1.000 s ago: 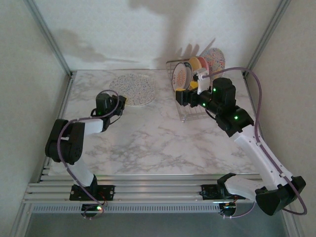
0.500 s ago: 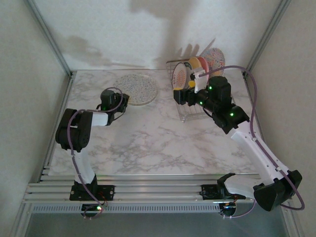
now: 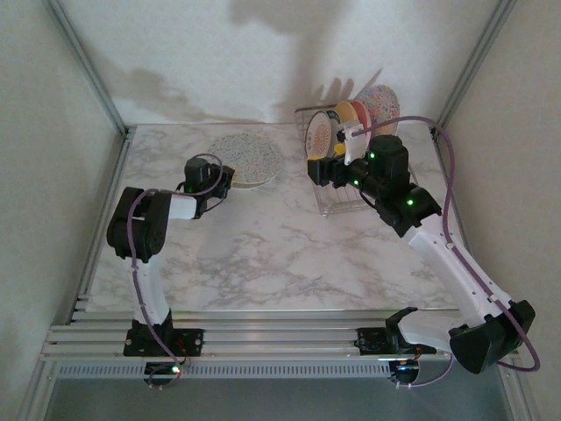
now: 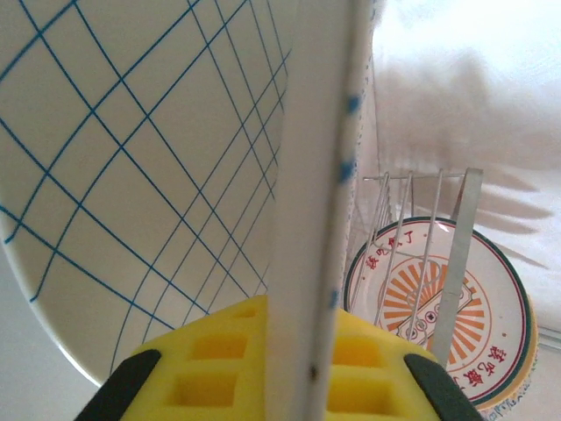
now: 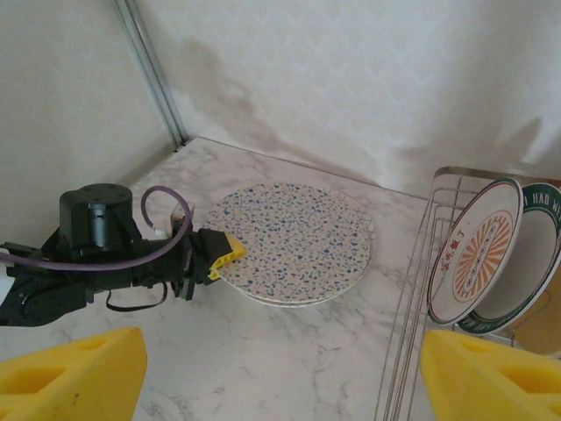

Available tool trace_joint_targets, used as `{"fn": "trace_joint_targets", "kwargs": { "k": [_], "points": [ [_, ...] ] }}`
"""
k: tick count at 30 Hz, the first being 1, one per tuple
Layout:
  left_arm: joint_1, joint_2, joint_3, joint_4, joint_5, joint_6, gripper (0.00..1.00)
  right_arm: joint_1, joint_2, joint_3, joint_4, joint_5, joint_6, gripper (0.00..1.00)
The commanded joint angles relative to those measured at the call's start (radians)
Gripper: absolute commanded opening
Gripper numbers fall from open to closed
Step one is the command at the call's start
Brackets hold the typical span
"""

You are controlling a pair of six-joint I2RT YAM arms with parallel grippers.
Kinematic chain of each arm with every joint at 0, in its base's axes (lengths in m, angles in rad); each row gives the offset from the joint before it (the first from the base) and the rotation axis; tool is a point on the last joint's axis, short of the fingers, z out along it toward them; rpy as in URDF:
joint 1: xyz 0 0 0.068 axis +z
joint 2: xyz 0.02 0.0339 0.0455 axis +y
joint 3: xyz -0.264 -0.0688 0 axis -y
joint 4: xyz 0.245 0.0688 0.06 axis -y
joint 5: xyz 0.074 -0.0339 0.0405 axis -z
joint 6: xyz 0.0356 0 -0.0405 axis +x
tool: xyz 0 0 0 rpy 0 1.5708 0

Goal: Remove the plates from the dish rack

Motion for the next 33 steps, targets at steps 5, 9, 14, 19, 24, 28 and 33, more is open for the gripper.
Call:
{"fn": "trace_joint_targets", "kwargs": {
  "k": [5,9,14,19,24,28,33],
  "points": [
    [-0.005,0.019,0.054,0.044,0.034,0.003,0.00,0.010,0.005,0.022,0.027,0.011,0.009,0.82],
    [-0.005,0.025,0.064,0.027,0.038,0.006,0.04,0.010,0.002,0.022,0.024,0.010,0.009,0.82],
    [-0.005,0.030,0.074,0.004,0.043,0.015,0.09,0.009,0.002,0.021,0.023,0.013,0.011,0.82],
    [-0.005,0.036,0.091,-0.020,0.050,0.022,0.09,0.010,0.006,0.026,0.024,0.012,0.014,0.82],
    [-0.003,0.046,0.118,-0.070,0.049,0.035,0.13,0.010,0.009,0.031,0.022,0.009,0.018,0.82],
    [-0.003,0.050,0.139,-0.119,0.043,0.048,0.23,0.009,0.009,0.034,0.019,0.008,0.019,0.83],
    [0.000,0.054,0.172,-0.185,0.039,0.070,0.31,0.009,0.009,0.037,0.016,0.009,0.019,0.83]
  ]
}}
